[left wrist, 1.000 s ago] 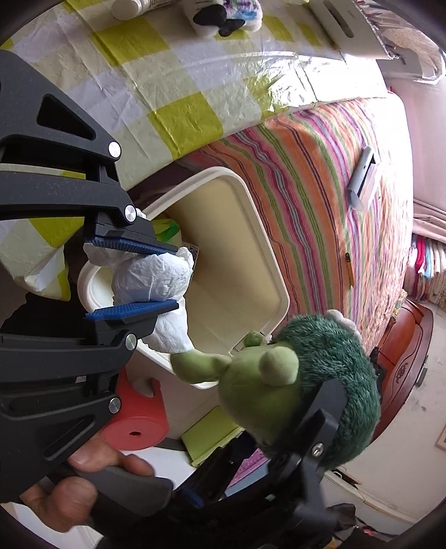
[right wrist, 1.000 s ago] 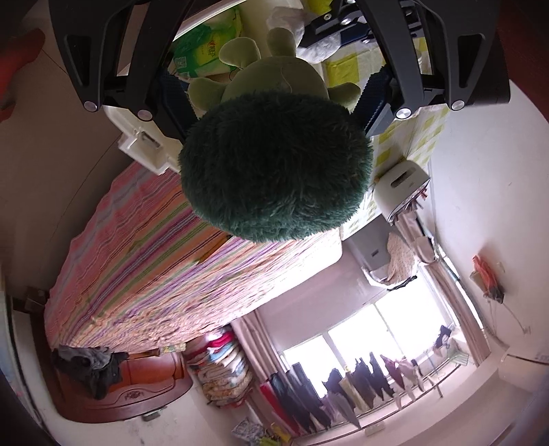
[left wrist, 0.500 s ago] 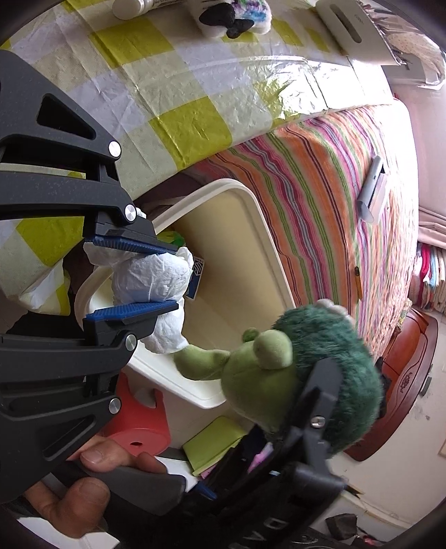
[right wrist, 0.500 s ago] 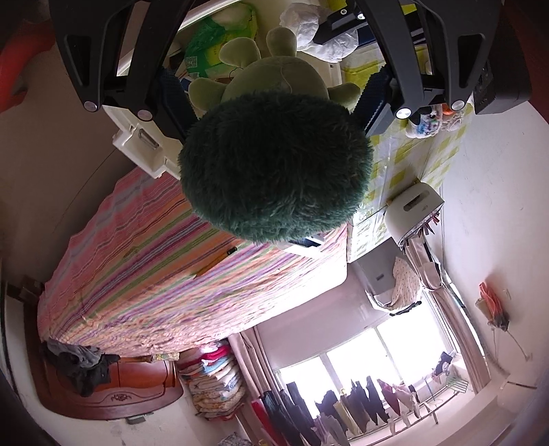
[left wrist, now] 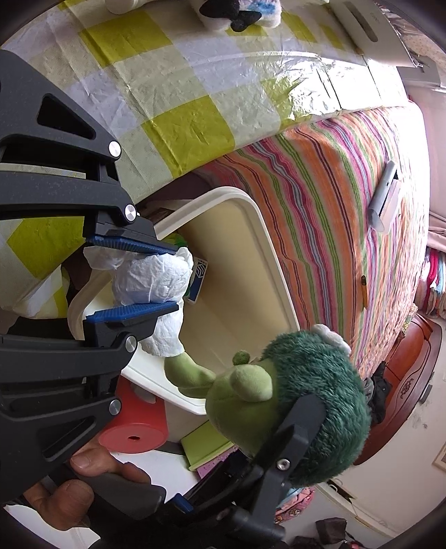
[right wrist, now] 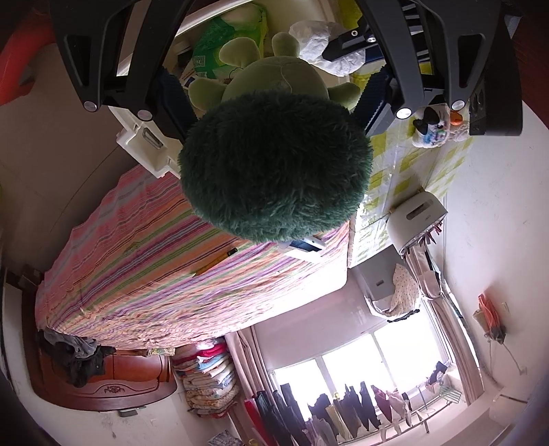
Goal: Collect trash
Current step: 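Lower the plush toy into the bin with right tool while left tool drops the tissue in, then move both open tools back over the table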
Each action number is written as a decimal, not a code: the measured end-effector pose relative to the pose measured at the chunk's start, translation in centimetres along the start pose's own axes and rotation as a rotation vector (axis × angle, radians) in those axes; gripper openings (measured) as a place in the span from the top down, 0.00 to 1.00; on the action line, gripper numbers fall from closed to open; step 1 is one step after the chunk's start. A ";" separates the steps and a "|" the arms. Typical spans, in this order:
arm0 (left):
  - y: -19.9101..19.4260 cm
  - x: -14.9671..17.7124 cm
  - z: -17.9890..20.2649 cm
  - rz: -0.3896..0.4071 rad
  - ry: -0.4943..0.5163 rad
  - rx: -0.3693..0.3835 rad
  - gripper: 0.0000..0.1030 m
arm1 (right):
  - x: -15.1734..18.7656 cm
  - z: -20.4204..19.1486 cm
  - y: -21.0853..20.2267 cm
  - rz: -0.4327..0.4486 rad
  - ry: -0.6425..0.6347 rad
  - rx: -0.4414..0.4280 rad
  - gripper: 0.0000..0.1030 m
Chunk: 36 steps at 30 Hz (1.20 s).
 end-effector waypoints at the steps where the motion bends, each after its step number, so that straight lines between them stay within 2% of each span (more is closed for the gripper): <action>1: 0.1 -0.1 -0.1 0.000 -0.001 0.000 0.73 | 0.1 0.0 -0.1 0.001 -0.002 0.001 0.23; 4: 0.0 -0.1 0.0 0.004 -0.003 0.006 0.73 | 0.2 -0.2 0.0 0.002 -0.013 0.014 0.22; 9: -0.5 -0.5 0.9 0.009 -0.003 0.069 0.73 | 0.0 -0.1 -0.3 0.014 -0.024 0.033 0.21; 13: -0.9 -0.6 1.8 0.029 0.019 0.086 0.69 | 0.0 0.3 -0.7 0.020 -0.015 0.046 0.19; 14: -1.0 -0.6 1.9 0.033 0.017 0.091 0.58 | 0.0 0.6 -0.7 0.018 -0.007 0.051 0.18; 15: -1.2 -0.6 1.9 0.039 0.011 0.095 0.35 | 0.0 0.7 -0.8 0.019 -0.001 0.056 0.18; 16: -1.5 -0.8 1.8 0.052 -0.007 0.099 0.18 | 0.0 0.9 -0.8 0.020 0.012 0.060 0.18; 19: -3.1 -1.4 1.2 0.103 -0.050 0.122 0.16 | 0.0 1.6 -1.0 0.025 0.079 0.031 0.17; 25: -5.5 -2.4 -0.9 0.130 -0.098 0.107 0.14 | -0.3 2.2 -1.4 0.046 0.165 -0.018 0.14; 30: -8.7 -2.8 -3.2 0.181 -0.151 0.083 0.14 | -0.4 1.5 -1.4 0.054 0.155 -0.048 0.12; 36: -12.6 -3.1 -5.3 0.251 -0.178 0.018 0.13 | -1.0 0.2 -2.2 0.109 0.111 -0.089 0.08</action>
Point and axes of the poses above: each gripper's, at about its wrist camera, not at the fingertips, and y roughly the way its jaws point, z to its right, x to its underside, the point moved 9 cm from there along y, roughly the way its jaws point, and after that the axes turned 13 degrees about -x, right-handed, at the moved point
